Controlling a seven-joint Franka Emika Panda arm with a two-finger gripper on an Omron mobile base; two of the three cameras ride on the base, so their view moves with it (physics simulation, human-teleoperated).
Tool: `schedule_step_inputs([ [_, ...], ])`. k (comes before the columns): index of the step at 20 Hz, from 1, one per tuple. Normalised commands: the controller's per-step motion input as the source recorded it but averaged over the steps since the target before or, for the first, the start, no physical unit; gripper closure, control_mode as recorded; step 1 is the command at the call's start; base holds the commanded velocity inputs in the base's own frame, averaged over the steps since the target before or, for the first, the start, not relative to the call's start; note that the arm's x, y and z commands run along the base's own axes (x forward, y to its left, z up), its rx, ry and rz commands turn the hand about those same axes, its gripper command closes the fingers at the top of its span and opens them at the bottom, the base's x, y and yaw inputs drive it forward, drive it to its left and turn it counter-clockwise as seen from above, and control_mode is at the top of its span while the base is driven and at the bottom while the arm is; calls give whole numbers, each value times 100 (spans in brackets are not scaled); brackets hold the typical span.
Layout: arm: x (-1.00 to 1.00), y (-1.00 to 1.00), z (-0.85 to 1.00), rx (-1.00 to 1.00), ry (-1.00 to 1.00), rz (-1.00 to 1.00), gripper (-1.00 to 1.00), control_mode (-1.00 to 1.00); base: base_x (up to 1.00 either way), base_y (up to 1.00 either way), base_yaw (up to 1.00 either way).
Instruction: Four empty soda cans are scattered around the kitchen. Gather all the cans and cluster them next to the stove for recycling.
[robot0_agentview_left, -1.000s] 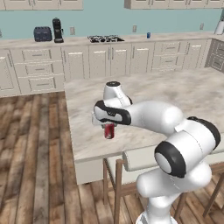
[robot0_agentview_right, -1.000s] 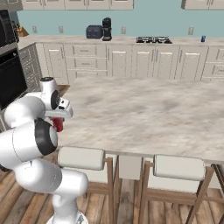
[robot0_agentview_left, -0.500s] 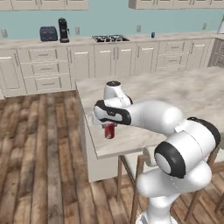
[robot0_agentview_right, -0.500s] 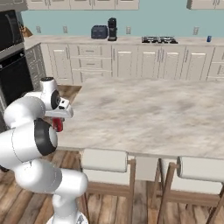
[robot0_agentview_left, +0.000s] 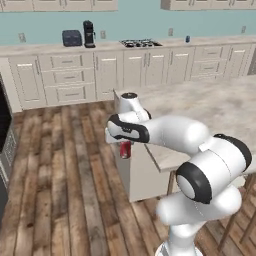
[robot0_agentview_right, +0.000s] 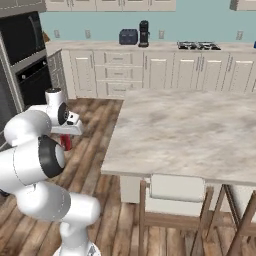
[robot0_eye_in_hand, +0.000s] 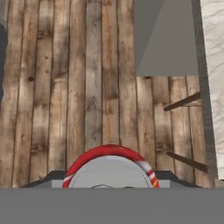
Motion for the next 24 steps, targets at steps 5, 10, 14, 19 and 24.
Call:
schedule_step_inputs([
  [5,0,0,0,0,0,0,100,100,0,76,-1],
  [10,0,0,0,0,0,0,100,100,1,55,-2],
  [14,0,0,0,0,0,0,100,100,13,45,-5],
  [19,0,0,0,0,0,0,100,100,27,45,-8],
  [24,0,0,0,0,0,0,100,100,36,19,-8],
])
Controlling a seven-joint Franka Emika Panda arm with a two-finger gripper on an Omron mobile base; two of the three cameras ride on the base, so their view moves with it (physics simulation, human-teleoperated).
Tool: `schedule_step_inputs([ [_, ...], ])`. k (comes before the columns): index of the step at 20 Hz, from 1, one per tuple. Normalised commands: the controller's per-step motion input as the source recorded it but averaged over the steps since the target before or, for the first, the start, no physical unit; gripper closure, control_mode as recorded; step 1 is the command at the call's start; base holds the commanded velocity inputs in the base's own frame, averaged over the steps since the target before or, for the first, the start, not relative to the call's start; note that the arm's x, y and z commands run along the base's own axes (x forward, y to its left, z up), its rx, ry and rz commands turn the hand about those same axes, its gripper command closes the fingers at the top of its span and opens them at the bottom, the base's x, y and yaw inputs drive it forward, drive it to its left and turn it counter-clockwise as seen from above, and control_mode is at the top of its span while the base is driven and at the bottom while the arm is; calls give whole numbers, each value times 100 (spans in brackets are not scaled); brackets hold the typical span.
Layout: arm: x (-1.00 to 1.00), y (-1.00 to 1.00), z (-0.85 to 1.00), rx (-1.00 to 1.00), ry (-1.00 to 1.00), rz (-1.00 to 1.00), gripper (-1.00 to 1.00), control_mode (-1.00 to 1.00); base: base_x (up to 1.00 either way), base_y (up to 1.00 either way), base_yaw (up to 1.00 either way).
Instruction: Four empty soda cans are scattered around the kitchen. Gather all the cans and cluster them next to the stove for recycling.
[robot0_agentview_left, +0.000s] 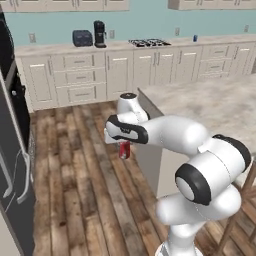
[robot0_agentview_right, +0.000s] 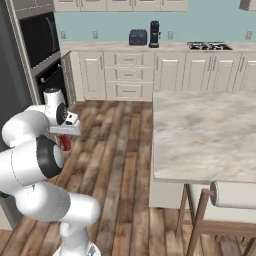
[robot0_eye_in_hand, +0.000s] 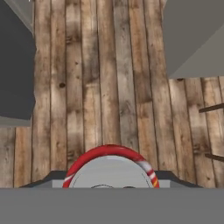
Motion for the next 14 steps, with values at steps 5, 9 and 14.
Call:
schedule_step_inputs([
  [5,0,0,0,0,0,0,100,100,44,31,-13],
  [9,0,0,0,0,0,0,100,100,49,49,-17],
  [14,0,0,0,0,0,0,100,100,58,43,-12],
])
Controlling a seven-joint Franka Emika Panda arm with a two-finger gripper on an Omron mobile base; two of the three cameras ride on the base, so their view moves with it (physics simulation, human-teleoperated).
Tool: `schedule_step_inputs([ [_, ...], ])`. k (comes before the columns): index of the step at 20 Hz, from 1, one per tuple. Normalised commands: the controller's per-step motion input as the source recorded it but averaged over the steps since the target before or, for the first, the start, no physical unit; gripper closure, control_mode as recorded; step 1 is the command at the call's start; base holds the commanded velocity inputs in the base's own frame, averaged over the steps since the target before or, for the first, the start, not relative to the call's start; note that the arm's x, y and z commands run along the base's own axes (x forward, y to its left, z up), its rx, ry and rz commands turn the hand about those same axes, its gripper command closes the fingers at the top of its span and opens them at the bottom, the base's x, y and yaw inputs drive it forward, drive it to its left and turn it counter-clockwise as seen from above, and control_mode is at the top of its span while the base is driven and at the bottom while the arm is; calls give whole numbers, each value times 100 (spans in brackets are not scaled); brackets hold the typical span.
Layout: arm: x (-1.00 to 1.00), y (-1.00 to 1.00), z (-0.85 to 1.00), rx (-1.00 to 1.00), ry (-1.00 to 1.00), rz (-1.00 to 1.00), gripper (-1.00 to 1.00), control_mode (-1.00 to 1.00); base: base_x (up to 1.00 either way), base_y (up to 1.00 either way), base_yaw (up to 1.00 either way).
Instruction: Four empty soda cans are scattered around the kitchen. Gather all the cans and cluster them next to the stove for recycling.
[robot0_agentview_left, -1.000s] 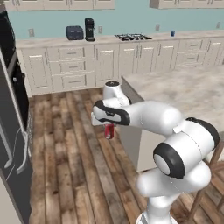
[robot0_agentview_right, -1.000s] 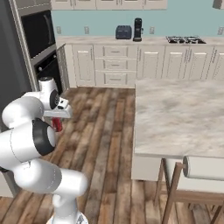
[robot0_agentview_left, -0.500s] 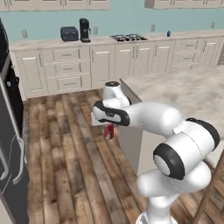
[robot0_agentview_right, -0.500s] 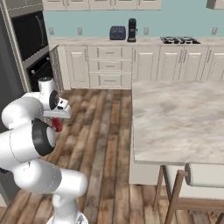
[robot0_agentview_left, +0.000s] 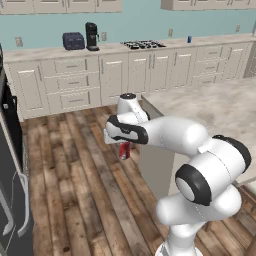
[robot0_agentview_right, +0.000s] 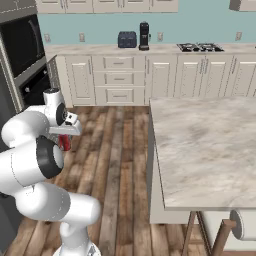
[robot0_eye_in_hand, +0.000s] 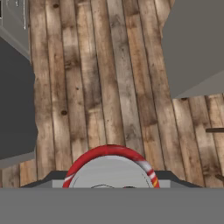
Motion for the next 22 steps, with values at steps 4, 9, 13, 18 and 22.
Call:
schedule_step_inputs([
  [4,0,0,0,0,0,0,100,100,66,29,-7],
  [9,0,0,0,0,0,0,100,100,66,65,-8],
  [13,0,0,0,0,0,0,100,100,69,36,0],
  [18,0,0,0,0,0,0,100,100,73,25,0],
  [22,0,0,0,0,0,0,100,100,72,43,-2],
])
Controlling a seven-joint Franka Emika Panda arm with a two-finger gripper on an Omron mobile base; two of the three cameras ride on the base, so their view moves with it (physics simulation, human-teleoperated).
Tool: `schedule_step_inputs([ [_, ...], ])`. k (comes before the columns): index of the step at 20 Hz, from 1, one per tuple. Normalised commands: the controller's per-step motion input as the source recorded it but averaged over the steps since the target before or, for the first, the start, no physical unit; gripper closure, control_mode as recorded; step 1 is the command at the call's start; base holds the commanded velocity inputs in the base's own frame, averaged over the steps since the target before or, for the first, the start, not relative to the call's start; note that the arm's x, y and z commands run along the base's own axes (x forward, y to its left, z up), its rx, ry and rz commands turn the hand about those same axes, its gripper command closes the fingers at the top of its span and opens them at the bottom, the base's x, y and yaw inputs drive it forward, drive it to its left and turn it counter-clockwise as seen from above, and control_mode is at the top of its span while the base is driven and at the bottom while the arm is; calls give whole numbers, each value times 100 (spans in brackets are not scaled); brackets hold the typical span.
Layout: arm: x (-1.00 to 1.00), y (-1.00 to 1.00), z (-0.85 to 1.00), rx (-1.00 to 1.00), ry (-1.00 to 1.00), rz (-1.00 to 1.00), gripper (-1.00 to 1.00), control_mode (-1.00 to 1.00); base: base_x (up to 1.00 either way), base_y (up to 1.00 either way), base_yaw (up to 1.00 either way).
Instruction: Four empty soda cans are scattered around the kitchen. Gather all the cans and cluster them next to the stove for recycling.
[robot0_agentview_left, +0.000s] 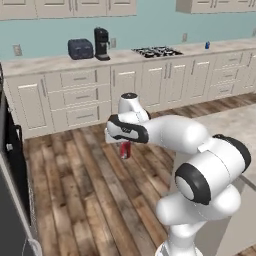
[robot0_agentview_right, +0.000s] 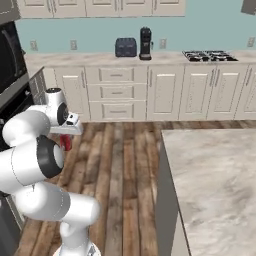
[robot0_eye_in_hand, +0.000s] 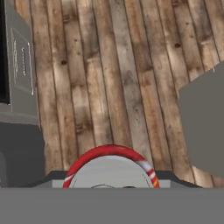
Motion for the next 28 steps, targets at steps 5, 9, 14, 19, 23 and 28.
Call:
schedule_step_inputs([
  [5,0,0,0,0,0,0,100,100,77,43,-5],
  [9,0,0,0,0,0,0,100,100,76,50,-8],
  [14,0,0,0,0,0,0,100,100,79,48,-7],
  [19,0,0,0,0,0,0,100,100,78,44,-6],
  [23,0,0,0,0,0,0,100,100,71,25,-9],
  [28,0,0,0,0,0,0,100,100,48,25,-26],
])
